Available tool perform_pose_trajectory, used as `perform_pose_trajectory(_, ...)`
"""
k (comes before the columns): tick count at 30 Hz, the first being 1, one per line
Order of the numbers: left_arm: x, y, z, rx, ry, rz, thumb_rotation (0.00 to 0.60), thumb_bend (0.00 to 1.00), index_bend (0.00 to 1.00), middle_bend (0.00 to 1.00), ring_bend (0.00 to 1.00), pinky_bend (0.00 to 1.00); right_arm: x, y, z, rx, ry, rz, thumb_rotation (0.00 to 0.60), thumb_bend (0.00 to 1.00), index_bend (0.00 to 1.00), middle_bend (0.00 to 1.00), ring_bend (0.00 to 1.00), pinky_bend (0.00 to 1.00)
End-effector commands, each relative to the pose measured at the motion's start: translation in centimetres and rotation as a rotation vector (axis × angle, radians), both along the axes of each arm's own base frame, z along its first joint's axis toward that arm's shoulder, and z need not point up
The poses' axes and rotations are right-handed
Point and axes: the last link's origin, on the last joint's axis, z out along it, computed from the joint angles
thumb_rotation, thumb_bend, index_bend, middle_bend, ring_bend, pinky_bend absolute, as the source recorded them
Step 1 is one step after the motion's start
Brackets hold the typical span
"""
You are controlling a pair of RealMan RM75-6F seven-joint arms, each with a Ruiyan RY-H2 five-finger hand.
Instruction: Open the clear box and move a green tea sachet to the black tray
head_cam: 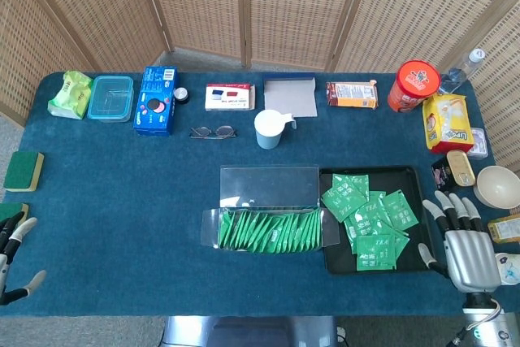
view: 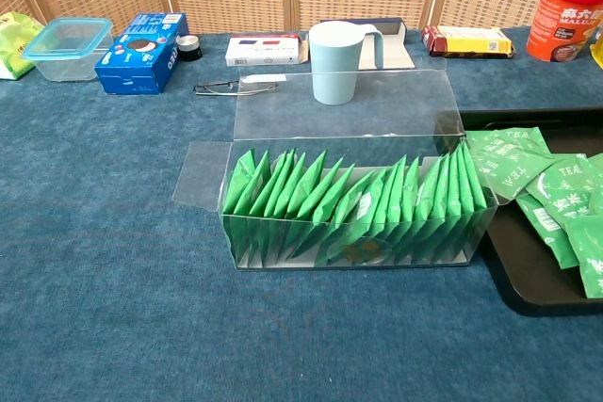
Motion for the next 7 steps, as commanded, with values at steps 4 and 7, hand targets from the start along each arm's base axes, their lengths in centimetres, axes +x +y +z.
perform_pose_trajectory(4,0.33,0.13,0.15,-0.004,0.011,-0.009,0.600,0.22,0.09,0.04,0.00,0.22,-0.08,0.25,-0.16,0.001,-0.014,-0.002,0.600,0.34,0.18,0.04,0.00,0.02)
perform_pose_trajectory(7,0.41,0.23,0.40,0.000,0.020,-0.013,0.600,0.22,0.09,0.04,0.00,0.22,-0.24,0.23,-0.24,0.004,-0.015,-0.009,0.600,0.34,0.18,0.04,0.00,0.02)
